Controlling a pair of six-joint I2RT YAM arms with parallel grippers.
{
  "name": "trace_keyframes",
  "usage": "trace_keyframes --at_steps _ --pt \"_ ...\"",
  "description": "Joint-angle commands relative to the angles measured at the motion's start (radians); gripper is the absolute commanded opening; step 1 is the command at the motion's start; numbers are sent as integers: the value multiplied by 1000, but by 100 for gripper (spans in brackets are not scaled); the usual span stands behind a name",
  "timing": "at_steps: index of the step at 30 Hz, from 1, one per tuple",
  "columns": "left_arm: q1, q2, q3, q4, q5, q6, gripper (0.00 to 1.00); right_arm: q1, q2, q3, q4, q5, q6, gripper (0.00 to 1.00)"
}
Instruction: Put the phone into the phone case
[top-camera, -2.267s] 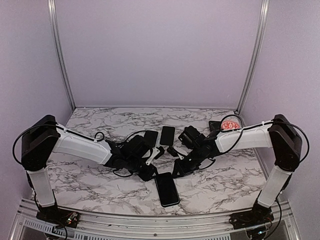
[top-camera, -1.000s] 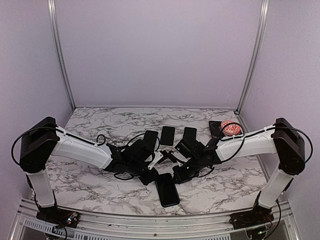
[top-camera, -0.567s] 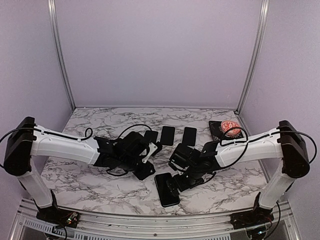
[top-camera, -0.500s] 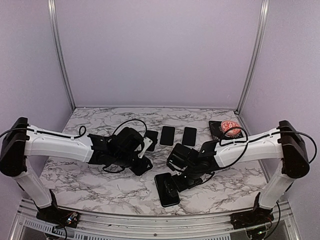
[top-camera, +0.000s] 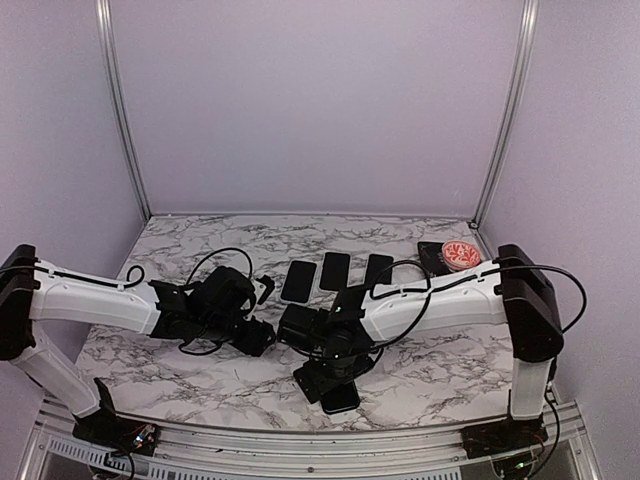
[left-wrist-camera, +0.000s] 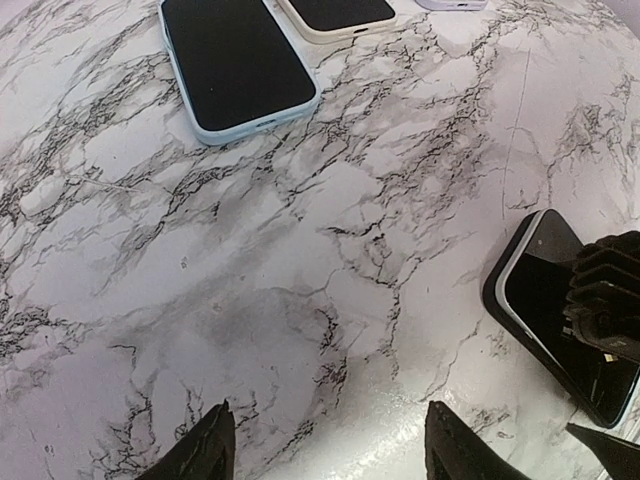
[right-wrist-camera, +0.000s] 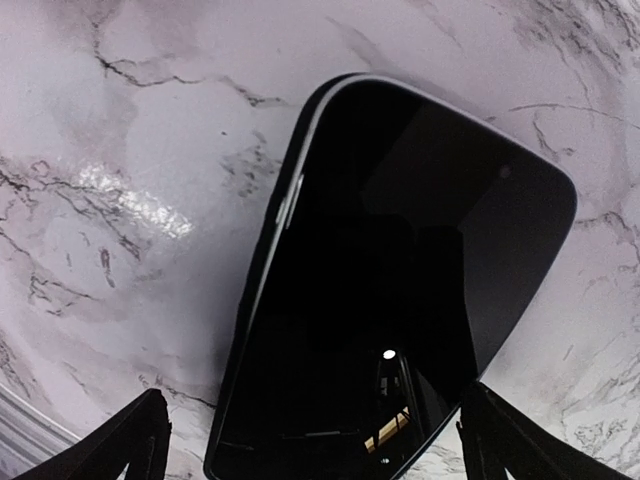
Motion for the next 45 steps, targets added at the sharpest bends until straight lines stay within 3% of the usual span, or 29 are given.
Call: trace_keyframes --at_steps 1,5,10,22,29,39,45 --pt "2 -25 -17 52 10 -17 64 45 111 96 -194 96 55 99" --pt "2 -12 -15 65 32 -26 64 55 130 162 -262 135 60 99" --pt "2 5 -18 76 44 -38 64 54 119 97 -243 127 55 99" --pt "2 25 0 80 67 -57 64 -39 -34 -189 61 -116 -16 96" --pt "2 45 26 57 70 -58 64 -56 -30 -225 31 -49 -16 83" --pt "2 74 62 48 94 -82 64 -61 -71 -231 46 19 -63 50" --pt "2 125 109 43 109 -81 64 -59 -124 -231 68 63 -65 39"
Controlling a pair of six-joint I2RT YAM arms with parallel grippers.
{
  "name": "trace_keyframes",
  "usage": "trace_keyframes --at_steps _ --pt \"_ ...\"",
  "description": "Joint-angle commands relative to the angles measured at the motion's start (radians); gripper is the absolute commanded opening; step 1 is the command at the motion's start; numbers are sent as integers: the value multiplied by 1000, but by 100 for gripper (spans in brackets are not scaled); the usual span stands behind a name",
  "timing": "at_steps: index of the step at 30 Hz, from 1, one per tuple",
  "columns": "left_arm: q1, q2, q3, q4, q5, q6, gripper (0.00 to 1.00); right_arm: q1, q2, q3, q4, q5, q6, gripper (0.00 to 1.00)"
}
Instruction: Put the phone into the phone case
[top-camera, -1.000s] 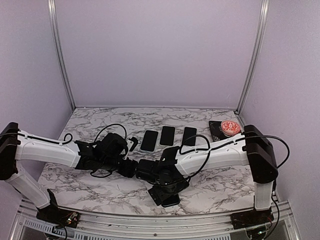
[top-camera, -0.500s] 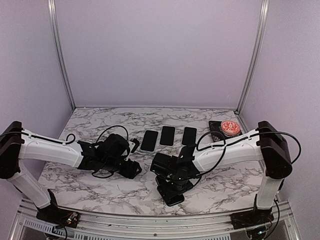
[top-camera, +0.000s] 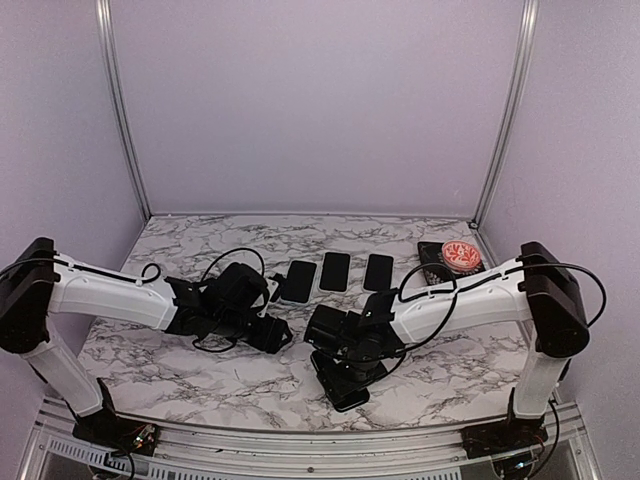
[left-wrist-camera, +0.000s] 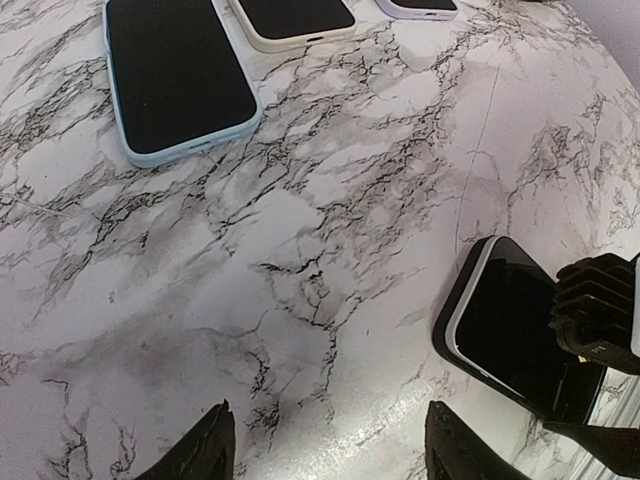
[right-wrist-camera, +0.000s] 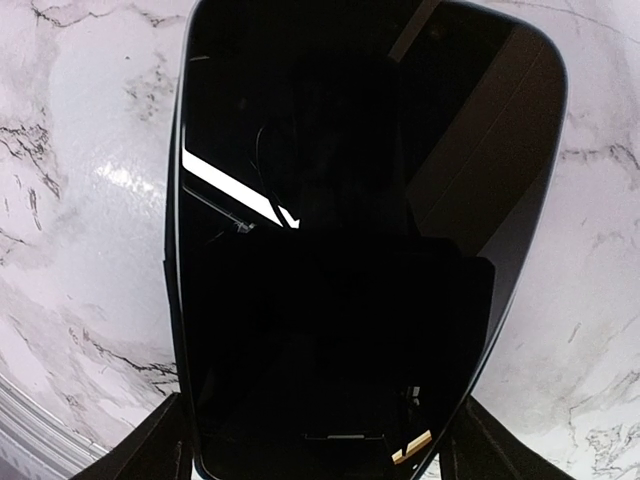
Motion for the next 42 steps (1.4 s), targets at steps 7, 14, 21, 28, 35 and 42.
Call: trace_keyframes --at_steps 7,14,21,28,35,42 --pt "2 71 97 -25 17 20 65 -10 -46 -5 -22 144 -48 34" --pt "3 116 160 -21 43 30 69 -9 -65 -33 32 143 -58 33" --pt "26 195 208 23 160 -17 78 -10 -135 -84 122 182 -60 32" --pt "70 265 185 250 382 -144 82 -23 -197 -247 324 205 -106 31" --pt "72 346 192 380 454 -199 81 -44 -254 -353 491 229 -128 30" --pt "76 386 198 380 469 -236 80 -57 -256 -324 428 203 -119 32"
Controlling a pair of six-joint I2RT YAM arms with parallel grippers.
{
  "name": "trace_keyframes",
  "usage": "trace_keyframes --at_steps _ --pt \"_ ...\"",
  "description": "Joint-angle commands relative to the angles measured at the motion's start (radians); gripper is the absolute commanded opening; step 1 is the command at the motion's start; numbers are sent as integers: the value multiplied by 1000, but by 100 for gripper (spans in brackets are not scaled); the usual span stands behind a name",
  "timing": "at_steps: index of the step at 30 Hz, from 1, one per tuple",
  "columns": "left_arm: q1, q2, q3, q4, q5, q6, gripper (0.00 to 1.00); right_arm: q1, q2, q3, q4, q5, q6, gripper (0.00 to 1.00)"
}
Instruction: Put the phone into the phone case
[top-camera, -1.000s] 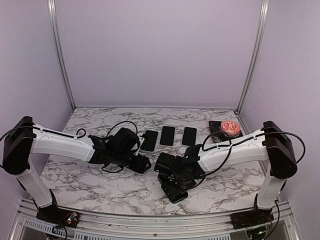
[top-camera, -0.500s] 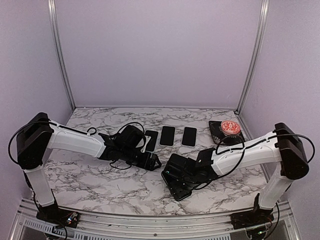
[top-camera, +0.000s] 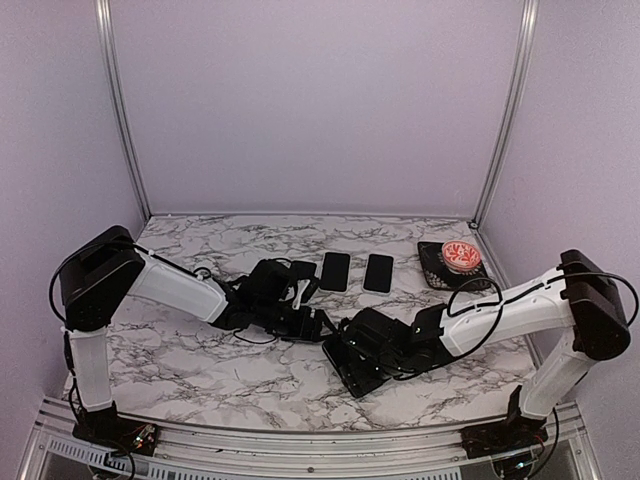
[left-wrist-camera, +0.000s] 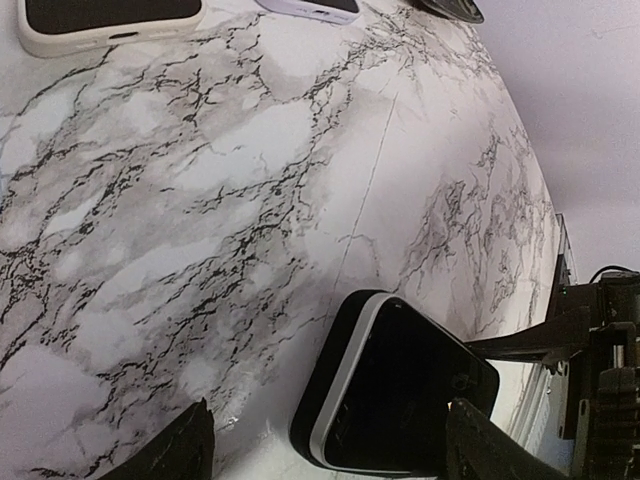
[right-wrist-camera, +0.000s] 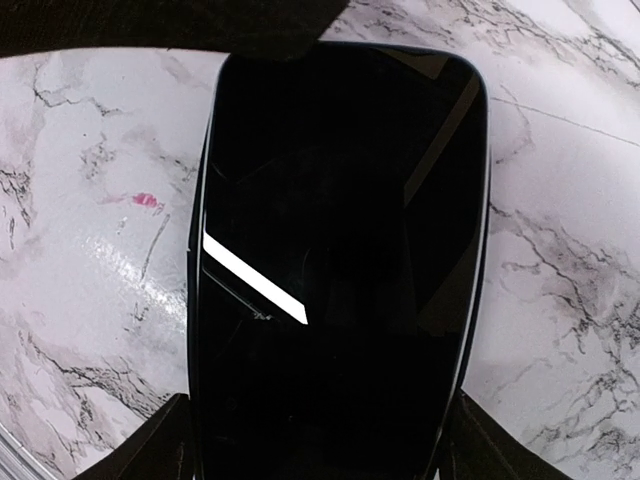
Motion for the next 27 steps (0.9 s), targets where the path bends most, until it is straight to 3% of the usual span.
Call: trace_keyframes --at_steps 1,6,12,19,23,27 --pt "5 9 7 40 28 -25 80 -26 -10 44 18 29 -13 33" --pt "4 3 3 40 22 -23 79 -49 58 123 -127 -74 -20 45" --pt "6 -32 -17 33 -10 0 79 -65 233 295 -411 -181 -90 78" --pt "7 -52 -36 15 -25 19 79 -64 312 381 -473 -170 -106 97" --pt "12 -67 -47 6 -43 27 79 -61 322 400 -464 -152 -106 96" --pt "17 -73 -46 -4 -41 32 79 -61 328 400 -457 -141 -106 74"
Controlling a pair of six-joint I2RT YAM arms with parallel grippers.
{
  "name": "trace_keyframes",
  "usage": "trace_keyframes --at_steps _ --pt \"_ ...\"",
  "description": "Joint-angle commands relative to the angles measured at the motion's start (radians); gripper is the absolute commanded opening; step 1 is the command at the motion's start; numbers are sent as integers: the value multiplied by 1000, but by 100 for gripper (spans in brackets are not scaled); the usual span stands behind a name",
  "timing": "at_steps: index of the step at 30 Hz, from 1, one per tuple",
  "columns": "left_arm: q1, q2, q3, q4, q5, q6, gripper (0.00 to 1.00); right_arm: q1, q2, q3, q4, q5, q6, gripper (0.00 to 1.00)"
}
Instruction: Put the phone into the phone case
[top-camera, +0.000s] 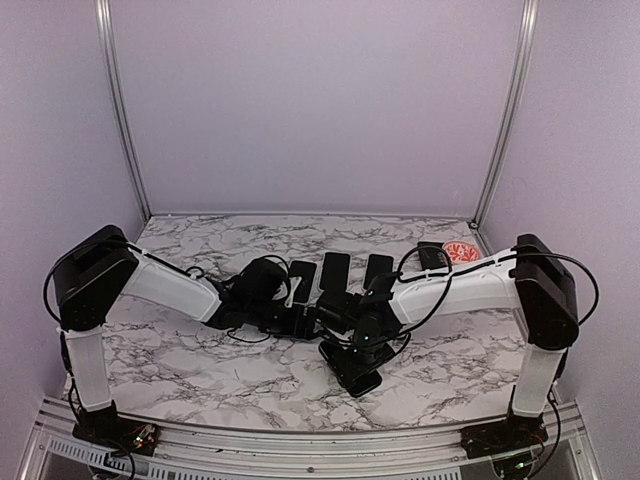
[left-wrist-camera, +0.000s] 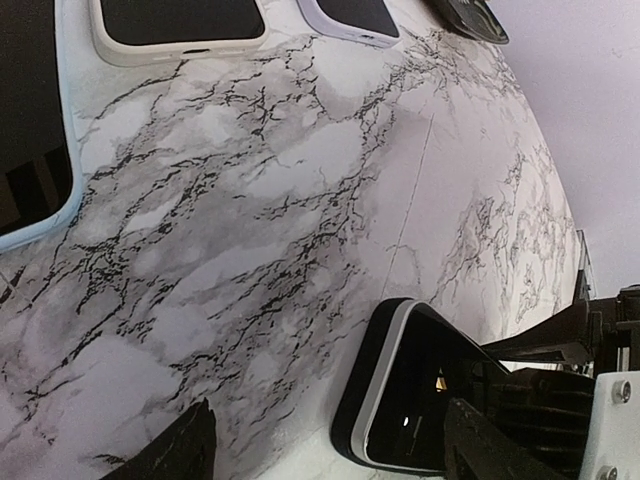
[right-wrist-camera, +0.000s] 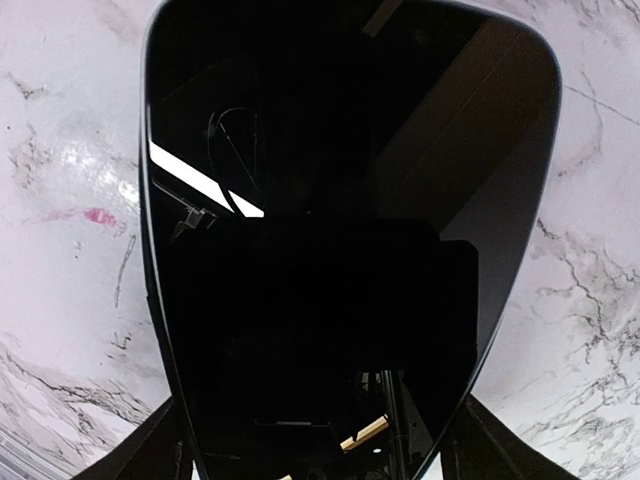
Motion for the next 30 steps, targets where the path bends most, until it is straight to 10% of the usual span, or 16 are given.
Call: trace_keyframes --at_steps 1,12,26,30 --pt "0 -49 -3 -14 19 21 79 9 52 -1 -1 16 -21 69" --pt "3 -88 4 -34 29 24 79 9 -133 -71 138 89 14 39" --pt "-5 -100 64 -6 108 9 79 9 -328 -206 408 222 57 35" --pt "-9 -119 65 23 105 8 61 10 -381 -230 473 224 26 34"
